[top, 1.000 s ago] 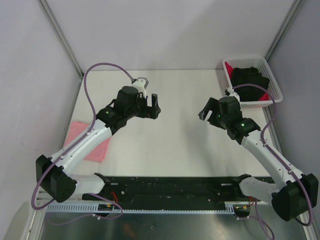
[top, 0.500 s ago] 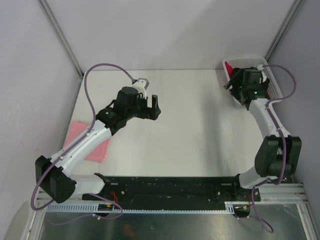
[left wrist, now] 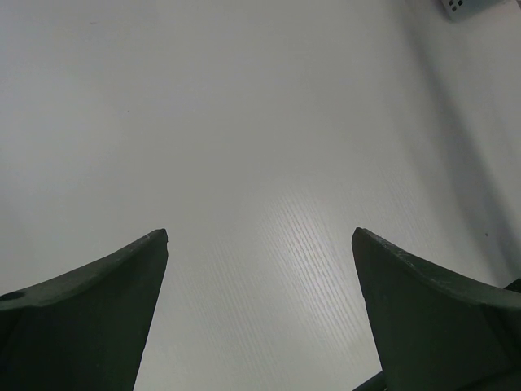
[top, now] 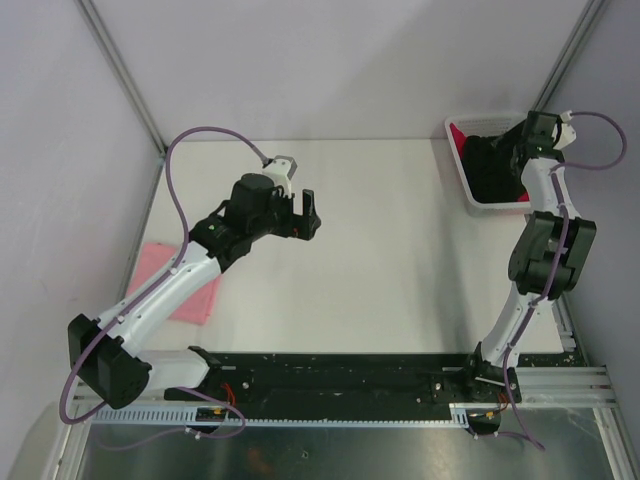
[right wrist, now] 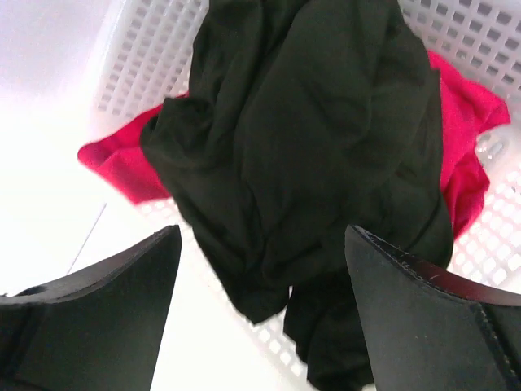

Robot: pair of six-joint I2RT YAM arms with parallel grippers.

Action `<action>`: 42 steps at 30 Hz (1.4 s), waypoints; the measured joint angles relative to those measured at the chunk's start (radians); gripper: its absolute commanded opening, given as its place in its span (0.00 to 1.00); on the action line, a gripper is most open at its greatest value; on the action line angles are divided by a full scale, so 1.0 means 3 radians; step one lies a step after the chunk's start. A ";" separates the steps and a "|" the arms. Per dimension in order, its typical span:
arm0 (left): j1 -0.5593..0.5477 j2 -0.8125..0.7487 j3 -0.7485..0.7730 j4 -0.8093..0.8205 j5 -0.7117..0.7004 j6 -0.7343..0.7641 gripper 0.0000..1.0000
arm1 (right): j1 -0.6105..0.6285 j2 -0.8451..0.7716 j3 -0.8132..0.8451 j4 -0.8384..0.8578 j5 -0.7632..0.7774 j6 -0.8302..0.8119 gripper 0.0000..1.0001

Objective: Fold and stack the t-shirts
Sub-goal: Grab crumpled tshirt from bin with the right arm

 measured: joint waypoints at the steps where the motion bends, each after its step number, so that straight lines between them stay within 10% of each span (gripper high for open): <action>1: 0.0000 0.0000 0.0000 0.0000 0.0001 0.0001 0.99 | -0.0011 0.0074 0.0078 0.0003 0.0028 -0.0005 0.86; 12: 0.0001 0.0000 0.0000 0.0000 0.0000 0.0015 0.99 | -0.0113 0.1008 0.0706 -0.0095 0.0107 -0.0013 0.74; 17: 0.0004 0.0000 0.0000 -0.0001 -0.0001 0.0027 0.99 | -0.0113 0.1082 0.0740 -0.0144 0.0109 -0.0072 0.12; 19: 0.0004 0.0000 0.0000 0.0000 -0.0003 0.0027 0.99 | -0.0113 0.1082 0.0779 -0.0146 0.0112 -0.0079 0.03; 42: 0.0043 0.0000 -0.0001 -0.0003 -0.0117 0.0041 1.00 | 0.0242 -0.0739 0.0828 -0.0189 0.0303 -0.0287 0.00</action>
